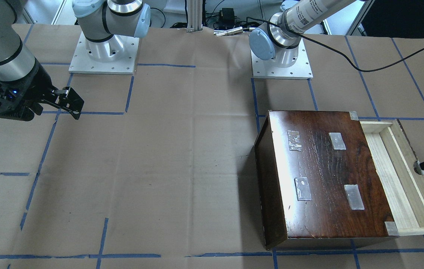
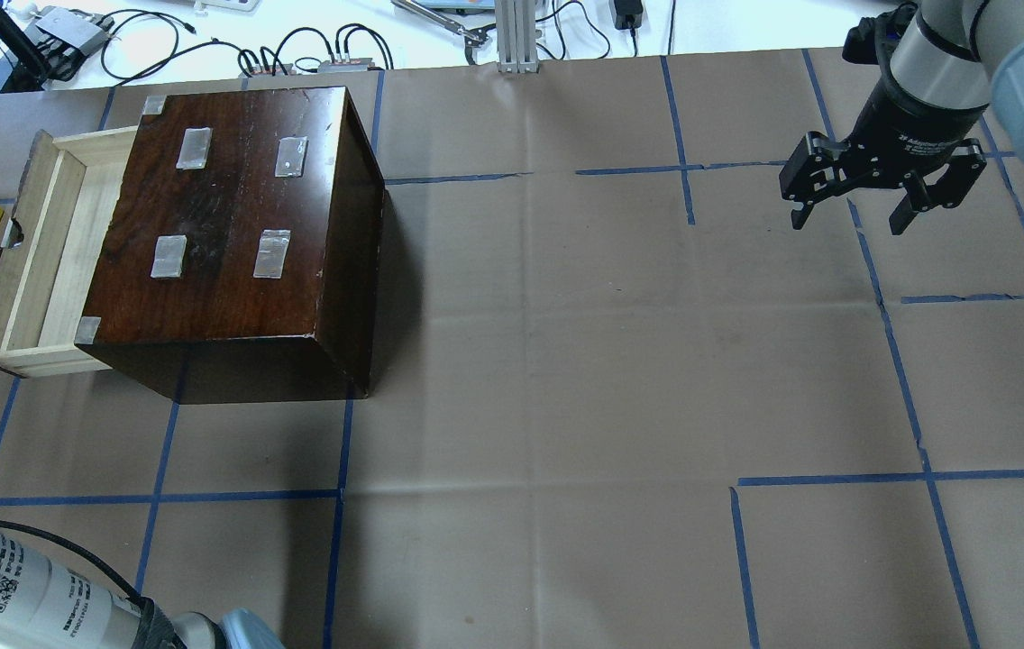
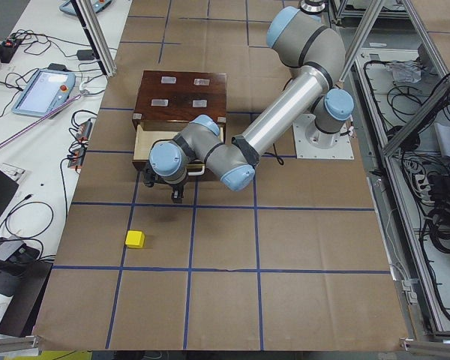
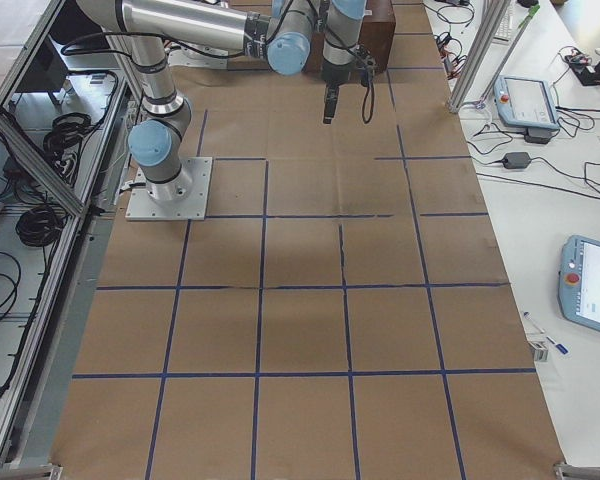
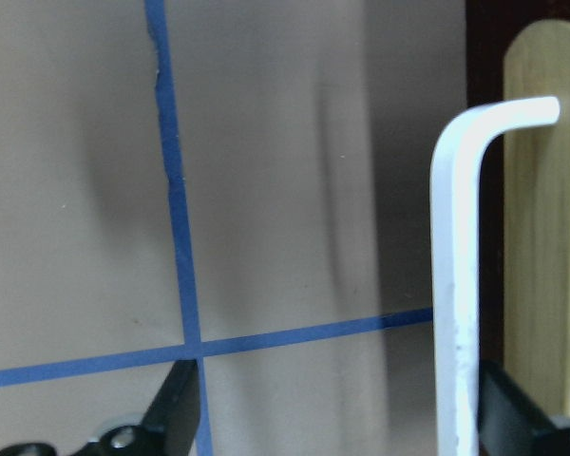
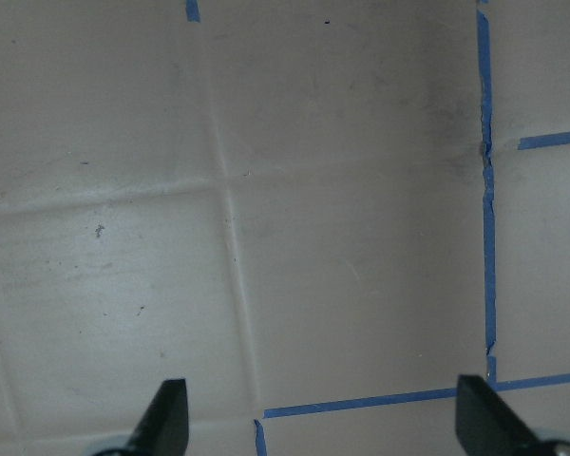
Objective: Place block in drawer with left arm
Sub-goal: 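Release the handle and move the left gripper over the yellow cube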
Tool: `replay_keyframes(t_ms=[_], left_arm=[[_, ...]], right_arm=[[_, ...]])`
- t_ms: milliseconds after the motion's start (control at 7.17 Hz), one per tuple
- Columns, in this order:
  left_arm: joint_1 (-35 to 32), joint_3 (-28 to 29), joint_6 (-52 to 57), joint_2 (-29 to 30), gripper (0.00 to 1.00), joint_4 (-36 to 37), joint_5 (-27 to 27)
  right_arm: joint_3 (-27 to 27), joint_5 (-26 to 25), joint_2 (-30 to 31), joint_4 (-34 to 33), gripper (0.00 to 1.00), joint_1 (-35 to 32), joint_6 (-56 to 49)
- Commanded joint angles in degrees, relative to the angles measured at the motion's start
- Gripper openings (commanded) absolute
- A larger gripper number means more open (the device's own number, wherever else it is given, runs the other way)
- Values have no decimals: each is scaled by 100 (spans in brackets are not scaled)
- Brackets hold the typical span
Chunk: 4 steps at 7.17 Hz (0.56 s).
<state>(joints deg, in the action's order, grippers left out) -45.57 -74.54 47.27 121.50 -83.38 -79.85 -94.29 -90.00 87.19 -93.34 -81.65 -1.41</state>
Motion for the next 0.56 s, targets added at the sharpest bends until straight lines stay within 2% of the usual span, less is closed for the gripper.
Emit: replay_keyframes(t_ms=[0, 419], left_arm=[[5, 403, 1, -65, 99, -169, -4], [-4, 623, -16, 39, 99, 58, -22]], right_arm=[[-2, 0, 0, 0, 100, 0, 0], [-2, 0, 0, 0, 100, 0, 0]])
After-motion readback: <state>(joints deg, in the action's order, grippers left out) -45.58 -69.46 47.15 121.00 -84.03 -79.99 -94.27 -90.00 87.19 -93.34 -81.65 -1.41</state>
